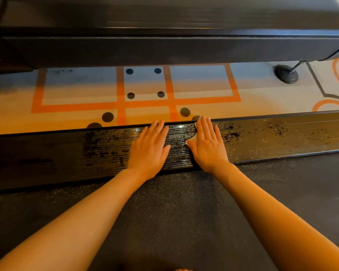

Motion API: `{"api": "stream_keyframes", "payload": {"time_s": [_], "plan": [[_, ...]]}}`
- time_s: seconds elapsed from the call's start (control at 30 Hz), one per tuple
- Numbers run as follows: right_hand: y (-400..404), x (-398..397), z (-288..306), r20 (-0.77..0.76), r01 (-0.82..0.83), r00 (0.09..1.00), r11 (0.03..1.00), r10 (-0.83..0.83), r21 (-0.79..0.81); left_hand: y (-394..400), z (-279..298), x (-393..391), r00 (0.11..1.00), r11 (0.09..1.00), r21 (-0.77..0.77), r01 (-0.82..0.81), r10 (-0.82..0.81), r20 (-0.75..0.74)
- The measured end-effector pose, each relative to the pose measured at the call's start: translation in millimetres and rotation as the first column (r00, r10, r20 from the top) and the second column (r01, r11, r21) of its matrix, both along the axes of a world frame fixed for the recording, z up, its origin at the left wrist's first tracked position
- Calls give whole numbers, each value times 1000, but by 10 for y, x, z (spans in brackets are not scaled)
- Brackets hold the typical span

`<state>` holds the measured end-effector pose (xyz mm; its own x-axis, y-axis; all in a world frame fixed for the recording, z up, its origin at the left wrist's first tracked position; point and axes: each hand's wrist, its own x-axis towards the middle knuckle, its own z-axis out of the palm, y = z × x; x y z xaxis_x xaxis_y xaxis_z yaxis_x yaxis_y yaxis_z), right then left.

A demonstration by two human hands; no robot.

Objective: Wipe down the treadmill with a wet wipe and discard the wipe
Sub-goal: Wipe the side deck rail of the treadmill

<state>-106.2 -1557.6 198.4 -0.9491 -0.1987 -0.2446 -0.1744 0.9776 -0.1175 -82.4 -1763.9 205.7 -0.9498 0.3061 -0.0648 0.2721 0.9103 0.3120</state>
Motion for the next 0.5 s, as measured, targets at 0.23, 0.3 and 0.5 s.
{"api": "stream_keyframes", "payload": {"time_s": [0.23, 0.3, 0.5], "plan": [[155, 589, -67, -23, 28, 999, 995, -30, -91, 138, -120, 12, 999, 994, -104, -43, 44, 12], [176, 769, -79, -27, 40, 999, 995, -42, -96, 132, -110, 20, 1000, 992, -121, -28, 29, 8], [172, 497, -55, -35, 42, 998, 998, -43, -48, 128, -117, 32, 999, 990, -138, -33, 31, -19]]}}
